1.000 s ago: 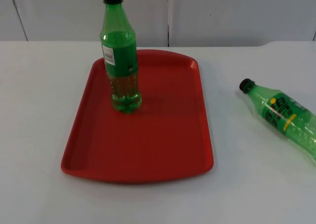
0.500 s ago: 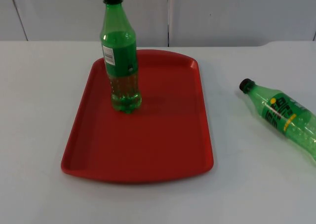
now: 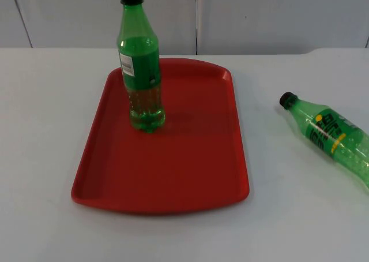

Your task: Place the bottle upright on the tray.

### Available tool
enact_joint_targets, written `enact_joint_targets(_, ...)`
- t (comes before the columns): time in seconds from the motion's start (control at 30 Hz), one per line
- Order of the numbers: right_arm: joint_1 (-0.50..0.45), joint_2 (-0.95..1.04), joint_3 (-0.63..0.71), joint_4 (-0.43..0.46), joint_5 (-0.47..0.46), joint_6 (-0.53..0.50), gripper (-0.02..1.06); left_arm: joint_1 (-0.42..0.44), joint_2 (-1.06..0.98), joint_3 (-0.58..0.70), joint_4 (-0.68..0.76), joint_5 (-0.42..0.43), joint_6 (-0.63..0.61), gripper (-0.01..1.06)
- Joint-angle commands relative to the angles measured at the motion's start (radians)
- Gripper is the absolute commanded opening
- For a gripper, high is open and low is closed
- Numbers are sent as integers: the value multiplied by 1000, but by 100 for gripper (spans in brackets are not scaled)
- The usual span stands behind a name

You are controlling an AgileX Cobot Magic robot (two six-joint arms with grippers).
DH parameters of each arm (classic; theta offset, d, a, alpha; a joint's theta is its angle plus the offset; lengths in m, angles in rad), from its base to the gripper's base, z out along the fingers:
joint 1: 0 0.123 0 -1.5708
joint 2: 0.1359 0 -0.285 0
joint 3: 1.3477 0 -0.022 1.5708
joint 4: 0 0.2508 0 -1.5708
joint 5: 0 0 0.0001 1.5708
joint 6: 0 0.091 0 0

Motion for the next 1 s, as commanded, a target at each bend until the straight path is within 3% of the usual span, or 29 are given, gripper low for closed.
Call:
enact_joint_targets(0.0,0,74,-48,2,-10,-4,105,-7,-3,4,-11,3,1,105)
enact_joint_targets(0.4,0,572,-338,-3,-22,-13,105,-7,-3,4,-11,3,1,105)
enact_joint_targets(0.7,0,1038,-582,6,-22,-94,105,-7,-3,4,-11,3,1,105)
enact_joint_targets(0.97,0,1243,-687,8,-42,-123,105,-7,-3,4,-11,3,1,105)
